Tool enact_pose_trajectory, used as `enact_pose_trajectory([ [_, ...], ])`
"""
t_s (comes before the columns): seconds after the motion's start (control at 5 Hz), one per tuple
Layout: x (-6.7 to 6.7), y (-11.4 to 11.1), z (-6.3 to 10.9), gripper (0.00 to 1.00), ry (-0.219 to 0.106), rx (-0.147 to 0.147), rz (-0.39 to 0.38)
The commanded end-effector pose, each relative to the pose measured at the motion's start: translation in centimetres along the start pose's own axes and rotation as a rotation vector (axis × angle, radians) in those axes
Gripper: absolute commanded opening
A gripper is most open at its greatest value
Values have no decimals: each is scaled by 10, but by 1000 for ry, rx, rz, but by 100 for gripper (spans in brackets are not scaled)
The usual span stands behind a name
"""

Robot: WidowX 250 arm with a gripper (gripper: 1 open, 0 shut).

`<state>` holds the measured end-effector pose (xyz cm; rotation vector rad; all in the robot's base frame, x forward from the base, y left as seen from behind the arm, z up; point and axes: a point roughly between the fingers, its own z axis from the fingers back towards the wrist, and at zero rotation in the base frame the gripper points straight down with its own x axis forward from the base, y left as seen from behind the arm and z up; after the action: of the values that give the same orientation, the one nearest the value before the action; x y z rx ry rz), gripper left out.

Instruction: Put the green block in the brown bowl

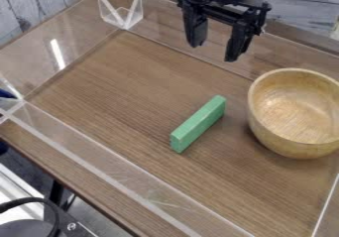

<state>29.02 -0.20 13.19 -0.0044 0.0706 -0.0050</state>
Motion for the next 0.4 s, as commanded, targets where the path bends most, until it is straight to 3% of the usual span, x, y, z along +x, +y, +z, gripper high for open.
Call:
enact_pose_trajectory([
  [0.0, -7, 1, -11, 100, 23, 4, -18],
  [0.2, -21, 5, -31, 100, 49, 12, -54],
])
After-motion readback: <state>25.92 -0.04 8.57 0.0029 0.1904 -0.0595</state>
